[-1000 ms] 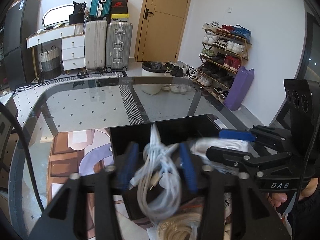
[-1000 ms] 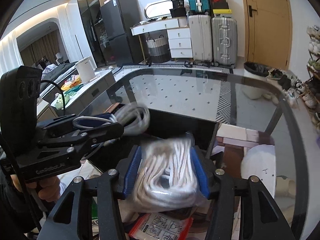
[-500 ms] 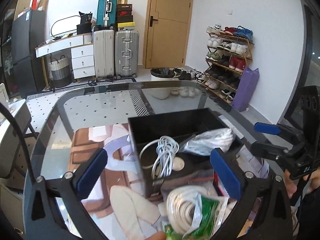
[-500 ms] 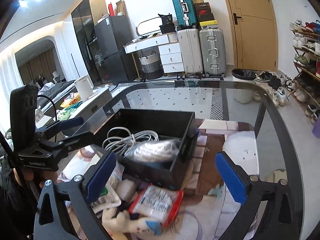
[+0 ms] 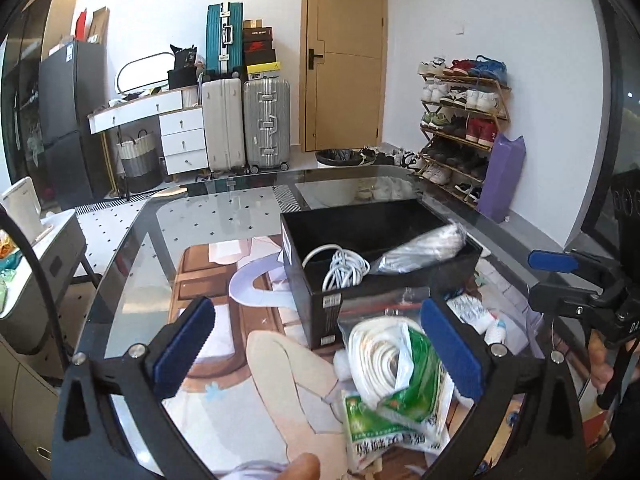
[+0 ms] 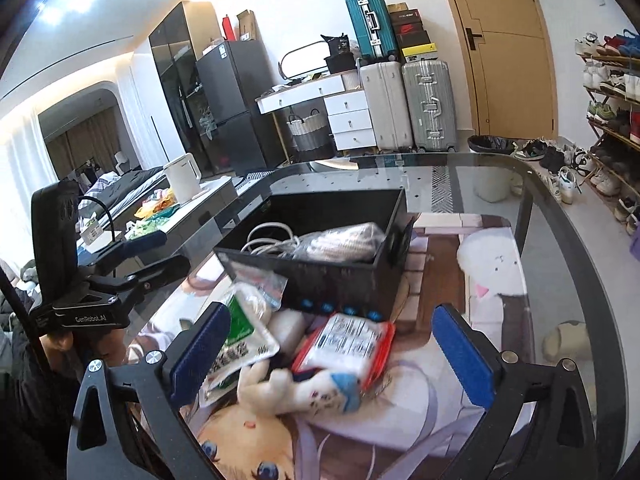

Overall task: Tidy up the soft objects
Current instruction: 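Release the cables and rope bag into the black box with both grippers, then move the right gripper to the white plush toy and grasp it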

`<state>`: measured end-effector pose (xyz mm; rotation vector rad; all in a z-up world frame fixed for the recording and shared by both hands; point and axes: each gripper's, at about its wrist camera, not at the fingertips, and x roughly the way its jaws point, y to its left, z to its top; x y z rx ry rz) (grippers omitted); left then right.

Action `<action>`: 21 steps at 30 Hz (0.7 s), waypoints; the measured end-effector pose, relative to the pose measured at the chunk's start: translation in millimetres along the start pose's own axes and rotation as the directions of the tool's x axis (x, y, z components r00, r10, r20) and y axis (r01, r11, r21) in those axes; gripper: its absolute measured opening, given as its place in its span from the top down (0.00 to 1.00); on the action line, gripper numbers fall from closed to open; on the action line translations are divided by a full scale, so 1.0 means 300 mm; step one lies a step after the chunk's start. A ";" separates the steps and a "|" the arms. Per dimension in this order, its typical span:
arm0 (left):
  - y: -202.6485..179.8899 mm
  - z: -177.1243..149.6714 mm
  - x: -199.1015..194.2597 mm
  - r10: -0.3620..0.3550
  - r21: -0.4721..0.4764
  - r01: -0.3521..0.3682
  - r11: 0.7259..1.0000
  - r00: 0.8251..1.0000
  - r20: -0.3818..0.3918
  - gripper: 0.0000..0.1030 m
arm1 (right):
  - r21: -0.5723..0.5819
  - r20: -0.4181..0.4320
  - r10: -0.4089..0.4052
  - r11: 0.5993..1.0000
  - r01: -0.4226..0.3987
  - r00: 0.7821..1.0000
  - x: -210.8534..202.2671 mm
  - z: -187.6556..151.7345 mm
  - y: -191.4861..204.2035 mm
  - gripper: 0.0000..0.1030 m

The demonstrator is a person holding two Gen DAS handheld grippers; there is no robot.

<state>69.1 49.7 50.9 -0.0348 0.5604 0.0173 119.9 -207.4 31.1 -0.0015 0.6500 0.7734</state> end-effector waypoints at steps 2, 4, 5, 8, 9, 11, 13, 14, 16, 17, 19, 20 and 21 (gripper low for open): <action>0.000 -0.012 -0.008 -0.006 -0.001 0.006 1.000 1.000 -0.008 0.00 | 0.004 -0.007 0.002 1.000 -0.002 1.000 -0.001 -0.022 0.006 0.01; -0.001 -0.023 -0.015 -0.027 -0.008 0.027 1.000 1.000 -0.015 0.00 | -0.003 -0.022 0.007 1.000 -0.007 1.000 0.003 -0.033 0.016 0.01; -0.002 -0.030 -0.018 -0.045 -0.013 0.044 0.999 0.999 -0.019 0.00 | -0.011 -0.029 0.007 1.000 -0.007 1.000 0.002 -0.037 0.022 0.01; -0.008 -0.047 -0.019 -0.066 -0.020 0.065 0.998 0.997 -0.038 0.00 | -0.079 -0.065 0.019 0.997 -0.024 0.998 0.015 -0.061 0.059 0.01; -0.016 -0.052 -0.017 -0.067 -0.015 0.066 0.998 0.997 -0.046 0.00 | -0.096 -0.078 0.016 0.995 -0.024 0.997 0.019 -0.069 0.070 0.01; -0.021 -0.060 -0.021 -0.055 0.001 0.056 0.998 0.997 -0.053 0.00 | -0.115 -0.093 0.015 0.993 -0.025 0.996 0.031 -0.080 0.084 0.01; -0.016 -0.065 -0.026 -0.045 0.004 0.046 0.999 0.998 -0.049 0.00 | -0.126 -0.111 0.026 0.991 -0.040 0.993 0.042 -0.089 0.092 0.01; -0.013 -0.064 -0.025 -0.041 0.000 0.041 0.999 0.998 -0.048 0.00 | -0.131 -0.119 0.025 0.991 -0.041 0.993 0.050 -0.093 0.094 0.01; -0.008 -0.064 -0.018 -0.044 -0.004 0.044 0.999 0.998 -0.054 0.00 | -0.130 -0.135 0.026 0.991 -0.044 0.990 0.069 -0.102 0.096 0.01; -0.007 -0.066 -0.015 -0.046 -0.005 0.046 0.999 0.997 -0.059 0.00 | -0.127 -0.143 0.027 0.991 -0.045 0.989 0.075 -0.108 0.093 0.01; -0.009 -0.069 -0.009 -0.055 -0.005 0.054 0.999 0.997 -0.062 0.00 | -0.129 -0.158 0.023 0.991 -0.044 0.987 0.091 -0.118 0.093 0.01; -0.012 -0.070 -0.008 -0.063 -0.002 0.063 0.998 0.996 -0.066 0.00 | -0.131 -0.163 0.020 0.991 -0.042 0.986 0.097 -0.124 0.092 0.01; -0.016 -0.070 -0.007 -0.065 0.000 0.065 0.998 0.996 -0.068 0.00 | -0.134 -0.171 0.014 0.990 -0.038 0.985 0.107 -0.129 0.091 0.01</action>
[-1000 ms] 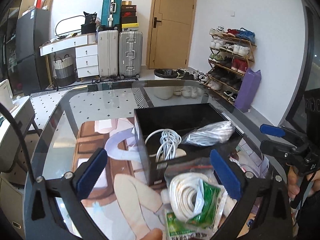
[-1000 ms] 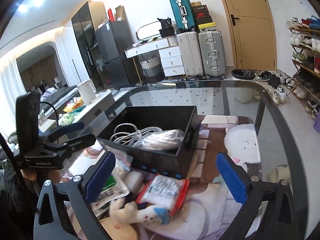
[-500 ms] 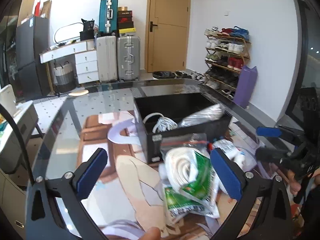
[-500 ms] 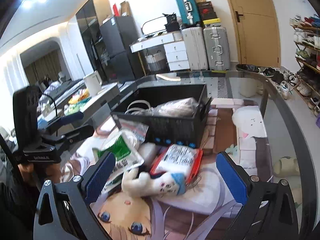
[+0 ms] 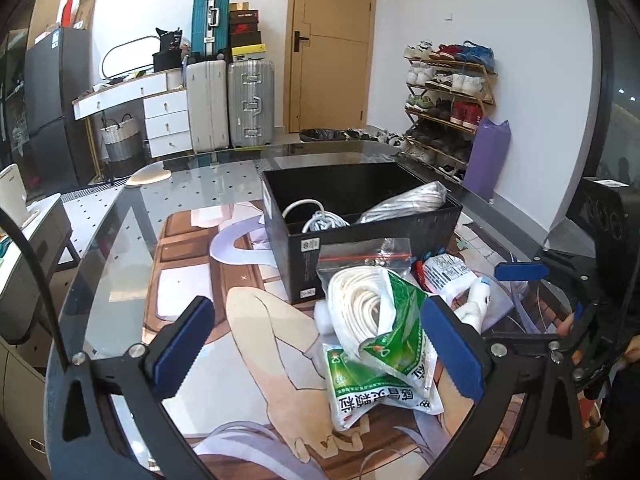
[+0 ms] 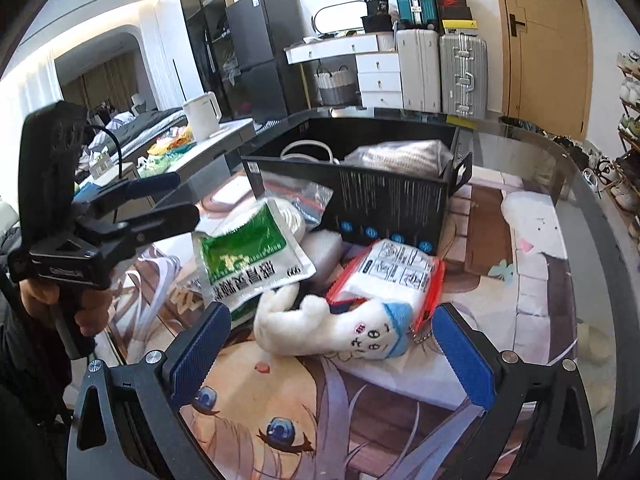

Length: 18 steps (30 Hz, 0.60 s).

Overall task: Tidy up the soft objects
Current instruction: 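Move the right gripper to the white plush toy and grasp it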

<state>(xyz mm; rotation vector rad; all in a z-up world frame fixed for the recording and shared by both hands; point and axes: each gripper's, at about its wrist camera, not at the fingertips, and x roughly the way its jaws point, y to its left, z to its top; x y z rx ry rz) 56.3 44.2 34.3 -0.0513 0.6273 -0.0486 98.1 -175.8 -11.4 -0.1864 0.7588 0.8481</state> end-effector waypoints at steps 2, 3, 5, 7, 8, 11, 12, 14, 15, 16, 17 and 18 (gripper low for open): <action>0.003 -0.002 0.002 0.002 0.000 -0.002 1.000 1.000 0.000 0.00 | -0.002 -0.014 -0.007 1.000 0.006 1.000 0.012 -0.007 0.001 0.01; 0.001 -0.003 0.003 0.002 0.002 -0.002 1.000 1.000 -0.002 0.00 | -0.002 -0.023 -0.006 1.000 0.006 1.000 0.021 -0.010 0.000 0.01; -0.003 -0.005 0.006 -0.001 0.006 0.001 1.000 1.000 -0.009 0.00 | -0.004 -0.029 -0.008 1.000 0.007 1.000 0.030 -0.015 0.000 0.01; -0.005 -0.007 0.006 0.000 0.011 0.000 1.000 1.000 -0.010 0.00 | -0.014 -0.039 -0.019 1.000 0.018 0.999 0.040 -0.017 0.006 0.01; -0.006 -0.008 0.008 0.000 0.012 0.000 1.000 1.000 -0.013 0.00 | -0.016 -0.042 -0.021 1.000 0.020 0.999 0.042 -0.017 0.008 0.01; -0.002 -0.010 0.009 0.000 0.006 0.000 1.000 1.000 -0.016 0.00 | -0.025 -0.049 -0.024 0.999 0.023 0.999 0.053 -0.019 0.019 0.01; 0.002 -0.009 0.010 0.000 0.004 0.000 1.000 1.000 -0.018 0.00 | -0.029 -0.054 -0.030 0.999 0.028 0.998 0.059 -0.020 0.024 0.01; 0.008 -0.008 0.012 0.001 -0.001 -0.001 1.000 1.000 -0.020 0.00 | -0.035 -0.060 -0.038 0.999 0.036 0.998 0.067 -0.020 0.035 0.01; 0.010 -0.008 0.012 0.001 -0.003 -0.001 1.000 1.000 -0.021 0.00 | -0.037 -0.064 -0.040 0.999 0.037 0.997 0.074 -0.019 0.039 0.01; 0.012 -0.008 0.014 0.001 -0.003 -0.001 1.000 1.000 -0.022 0.00 | -0.038 -0.066 -0.045 0.998 0.043 0.997 0.075 -0.020 0.040 0.01; 0.011 -0.009 0.016 0.002 -0.002 -0.002 1.000 1.000 -0.025 0.00 | -0.039 -0.068 -0.052 0.998 0.049 0.996 0.078 -0.020 0.041 0.01; 0.010 -0.011 0.018 0.003 -0.001 -0.003 1.000 1.000 -0.027 0.00 | -0.040 -0.072 -0.061 0.998 0.058 0.996 0.084 -0.019 0.044 0.01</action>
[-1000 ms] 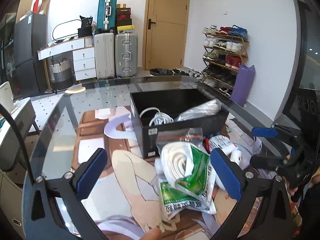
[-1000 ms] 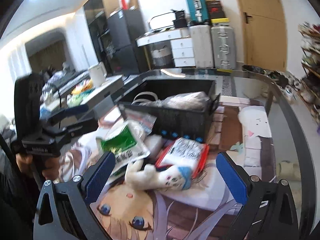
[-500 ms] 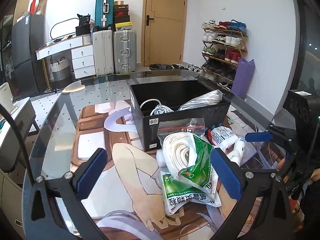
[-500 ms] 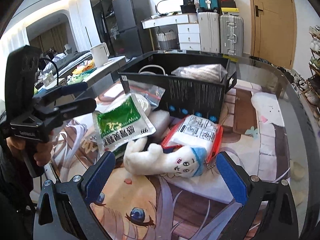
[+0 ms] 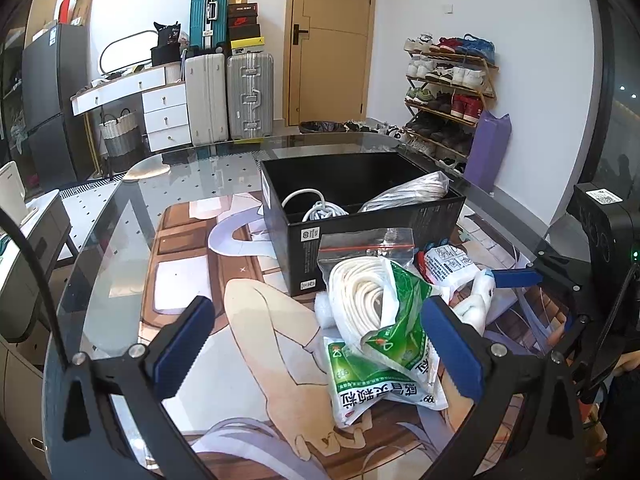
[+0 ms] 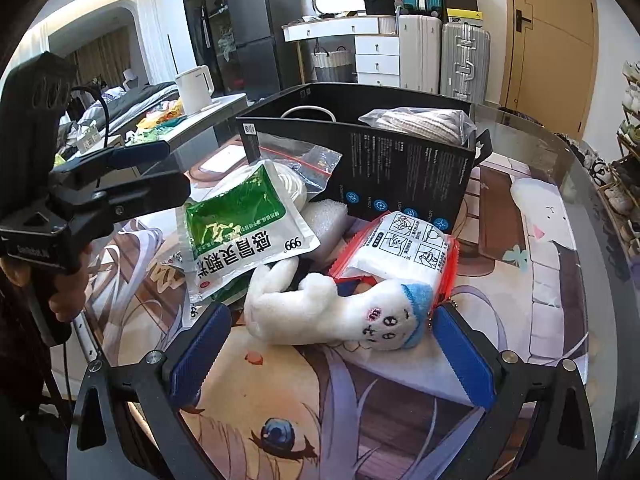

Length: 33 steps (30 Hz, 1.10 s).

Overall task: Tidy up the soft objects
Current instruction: 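Move the right gripper to the white plush toy and grasp it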

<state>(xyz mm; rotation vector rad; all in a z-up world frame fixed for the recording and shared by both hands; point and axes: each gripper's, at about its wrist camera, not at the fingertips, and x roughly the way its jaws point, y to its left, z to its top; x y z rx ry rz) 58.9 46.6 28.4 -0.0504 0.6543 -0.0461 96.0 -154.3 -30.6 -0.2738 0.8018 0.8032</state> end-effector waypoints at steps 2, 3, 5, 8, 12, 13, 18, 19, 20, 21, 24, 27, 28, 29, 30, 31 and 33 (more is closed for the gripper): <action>-0.001 -0.003 0.004 0.001 0.005 -0.001 1.000 1.000 -0.006 0.00 | 0.001 -0.008 -0.008 1.000 0.008 1.000 0.005 -0.002 0.001 0.01; -0.002 -0.004 0.007 0.001 0.007 -0.001 1.000 1.000 -0.008 0.00 | 0.002 -0.014 -0.012 1.000 0.012 1.000 0.007 -0.003 0.004 0.01; -0.004 -0.006 0.010 0.004 0.010 -0.003 1.000 1.000 -0.012 0.00 | -0.001 -0.022 -0.023 1.000 0.023 1.000 0.011 0.001 0.008 0.01; -0.004 -0.008 0.014 0.003 0.010 -0.003 1.000 1.000 -0.017 0.00 | -0.003 -0.032 -0.041 0.999 0.041 0.999 0.021 0.003 0.012 0.01; -0.003 -0.009 0.019 0.003 0.008 -0.002 1.000 1.000 -0.023 0.00 | 0.016 -0.047 -0.060 0.998 0.061 0.997 0.029 0.009 0.015 0.01; -0.002 -0.010 0.020 0.004 0.008 -0.004 1.000 1.000 -0.024 0.00 | 0.021 -0.050 -0.064 0.998 0.065 0.997 0.029 0.010 0.016 0.01; -0.004 -0.010 0.029 0.004 0.008 -0.003 1.000 0.999 -0.033 0.00 | 0.029 -0.070 -0.083 0.996 0.085 0.994 0.038 0.015 0.017 0.01; -0.004 -0.011 0.029 0.004 0.010 -0.004 1.000 0.999 -0.034 0.00 | 0.027 -0.074 -0.087 0.996 0.089 0.993 0.039 0.014 0.015 0.01; -0.004 -0.012 0.028 0.003 0.011 -0.003 1.000 0.999 -0.034 0.00 | 0.024 -0.077 -0.090 0.995 0.092 0.993 0.038 0.014 0.014 0.01; -0.004 -0.013 0.028 0.002 0.011 -0.002 1.000 0.999 -0.035 0.00 | 0.024 -0.077 -0.089 0.996 0.091 0.993 0.035 0.014 0.008 0.01; -0.003 -0.013 0.031 0.001 0.010 -0.001 1.000 0.999 -0.038 0.00 | 0.030 -0.082 -0.086 0.996 0.089 0.993 0.030 0.006 -0.014 0.01; -0.004 -0.012 0.034 0.001 0.011 -0.001 1.000 0.999 -0.042 0.00 | 0.038 -0.091 -0.088 0.995 0.092 0.992 0.028 0.001 -0.041 0.01; -0.002 -0.012 0.034 0.000 0.011 0.000 1.000 0.999 -0.044 0.00 | 0.039 -0.093 -0.088 0.995 0.092 0.992 0.028 -0.001 -0.047 0.01; -0.001 -0.011 0.034 -0.001 0.011 0.002 1.000 0.999 -0.045 0.00 | 0.040 -0.096 -0.088 0.995 0.092 0.992 0.028 -0.003 -0.052 0.01; -0.001 -0.012 0.034 -0.001 0.011 0.002 1.000 0.999 -0.045 0.00 | 0.042 -0.097 -0.086 0.995 0.090 0.992 0.027 -0.004 -0.057 0.01; -0.001 -0.012 0.034 -0.001 0.011 0.002 1.000 0.999 -0.045 0.00 | 0.042 -0.097 -0.086 0.995 0.090 0.992 0.025 -0.005 -0.057 0.01; 0.000 -0.012 0.035 -0.003 0.011 0.004 1.000 0.999 -0.048 0.00 | 0.038 -0.098 -0.086 0.995 0.091 0.991 0.026 -0.007 -0.051 0.01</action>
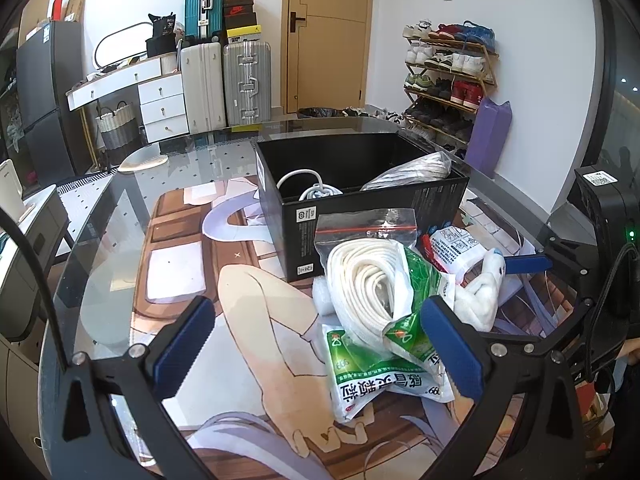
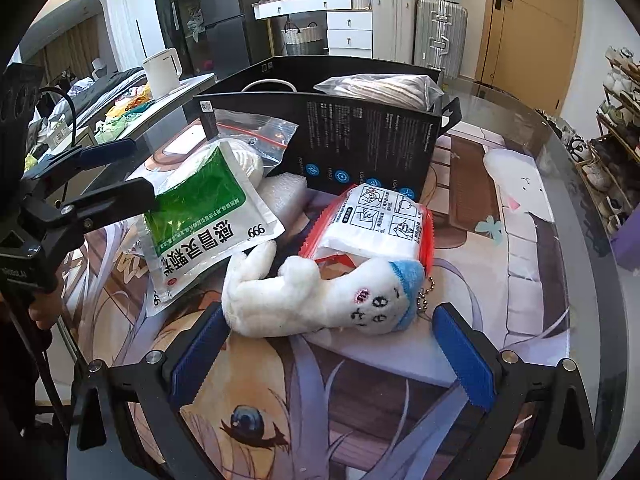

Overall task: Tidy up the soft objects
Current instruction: 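Move the right gripper to the white plush toy and grasp it, then grasp the green medicine bag with the left gripper while the right gripper lifts the plush toy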

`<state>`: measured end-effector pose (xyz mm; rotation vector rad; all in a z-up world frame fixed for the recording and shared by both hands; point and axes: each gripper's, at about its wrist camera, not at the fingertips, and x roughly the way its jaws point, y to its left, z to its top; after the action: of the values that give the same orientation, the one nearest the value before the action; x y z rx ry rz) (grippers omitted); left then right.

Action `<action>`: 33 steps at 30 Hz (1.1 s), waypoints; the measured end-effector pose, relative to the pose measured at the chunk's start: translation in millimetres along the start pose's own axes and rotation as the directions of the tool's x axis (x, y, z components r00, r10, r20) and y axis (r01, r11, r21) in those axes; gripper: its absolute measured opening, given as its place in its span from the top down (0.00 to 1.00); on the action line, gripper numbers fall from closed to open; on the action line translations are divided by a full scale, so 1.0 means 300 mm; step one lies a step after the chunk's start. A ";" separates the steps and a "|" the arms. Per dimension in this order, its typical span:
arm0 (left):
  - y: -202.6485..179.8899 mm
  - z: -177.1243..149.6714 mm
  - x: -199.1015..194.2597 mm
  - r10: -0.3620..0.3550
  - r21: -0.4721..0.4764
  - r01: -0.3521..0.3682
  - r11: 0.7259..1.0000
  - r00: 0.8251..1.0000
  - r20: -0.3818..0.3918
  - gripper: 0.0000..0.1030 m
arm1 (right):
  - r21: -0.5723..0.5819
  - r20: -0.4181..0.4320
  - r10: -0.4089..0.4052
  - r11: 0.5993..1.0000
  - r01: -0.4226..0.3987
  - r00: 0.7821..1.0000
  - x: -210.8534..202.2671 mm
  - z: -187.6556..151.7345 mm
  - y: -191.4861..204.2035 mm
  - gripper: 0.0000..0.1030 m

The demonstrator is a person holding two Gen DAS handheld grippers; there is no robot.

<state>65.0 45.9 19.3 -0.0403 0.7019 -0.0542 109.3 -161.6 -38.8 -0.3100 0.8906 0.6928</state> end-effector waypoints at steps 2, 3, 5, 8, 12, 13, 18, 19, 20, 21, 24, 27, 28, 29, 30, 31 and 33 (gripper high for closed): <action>-0.001 -0.004 -0.001 0.000 -0.001 0.000 1.000 1.000 -0.001 0.00 | -0.007 0.000 0.001 1.000 -0.001 1.000 0.002 -0.001 0.013 0.01; -0.001 -0.004 -0.001 0.000 0.000 0.000 1.000 1.000 -0.002 0.00 | -0.011 0.000 0.001 1.000 -0.001 1.000 0.004 0.000 0.020 0.01; 0.000 -0.004 -0.001 -0.001 0.000 0.001 1.000 1.000 -0.003 0.00 | -0.012 0.001 -0.004 1.000 0.004 1.000 0.007 0.001 0.031 0.01; -0.001 -0.007 0.002 -0.003 0.001 0.003 1.000 1.000 -0.004 0.00 | -0.001 0.005 -0.023 1.000 0.023 1.000 0.013 0.003 0.043 0.01; -0.004 -0.013 0.001 -0.003 0.006 0.003 1.000 1.000 -0.006 0.00 | 0.016 0.005 -0.034 0.999 0.033 0.999 0.015 0.006 0.044 0.01; -0.003 -0.014 0.001 -0.004 0.007 0.004 1.000 1.000 -0.007 0.00 | 0.012 0.004 -0.035 0.999 0.035 0.999 0.014 0.007 0.044 0.01; -0.005 -0.014 0.000 -0.004 0.007 0.004 1.000 1.000 -0.008 0.00 | 0.003 -0.002 -0.043 0.999 0.043 0.999 0.003 0.008 0.040 0.12; -0.004 -0.013 0.000 -0.005 0.007 0.005 1.000 1.000 -0.008 0.00 | 0.002 -0.003 -0.033 0.999 0.033 0.999 -0.001 0.008 0.036 0.12; -0.005 -0.014 0.000 -0.005 0.007 0.005 1.000 1.000 -0.010 0.00 | 0.000 -0.002 -0.028 1.000 0.028 1.000 -0.004 0.006 0.036 0.12; -0.005 -0.014 0.000 -0.006 0.008 0.006 1.000 1.000 -0.010 0.00 | -0.006 -0.003 -0.029 1.000 0.029 1.000 -0.009 0.006 0.034 0.12; -0.009 -0.015 -0.003 -0.009 0.011 0.009 1.000 1.000 -0.013 0.00 | -0.010 0.003 -0.017 1.000 0.017 1.000 -0.024 0.008 0.023 0.12; -0.013 -0.016 -0.003 -0.015 0.016 0.015 1.000 1.000 -0.014 0.00 | -0.006 0.019 -0.006 1.000 0.006 1.000 -0.048 0.011 0.007 0.12; -0.015 -0.016 -0.004 -0.016 0.018 0.017 1.000 1.000 -0.015 0.00 | -0.005 0.024 -0.003 1.000 0.003 1.000 -0.055 0.011 0.003 0.12; -0.017 -0.017 -0.005 -0.018 0.021 0.018 1.000 1.000 -0.015 0.00 | -0.003 0.035 -0.002 1.000 0.003 0.999 -0.065 0.012 0.000 0.12; -0.020 -0.018 -0.007 -0.020 0.023 0.020 1.000 1.000 -0.016 0.00 | 0.000 0.052 -0.005 1.000 0.005 0.999 -0.077 0.013 -0.007 0.12; -0.022 -0.017 -0.007 -0.023 0.026 0.023 0.999 1.000 -0.017 0.00 | 0.009 0.072 -0.004 1.000 0.004 0.997 -0.090 0.015 -0.015 0.12; -0.032 -0.018 -0.009 -0.026 0.034 0.027 0.999 0.999 -0.019 0.00 | 0.026 0.101 0.008 1.000 -0.011 0.995 -0.111 0.017 -0.032 0.12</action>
<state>59.0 36.4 17.4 -0.0163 0.7184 -0.0923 104.3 -180.1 -9.4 -0.2448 0.8048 0.6988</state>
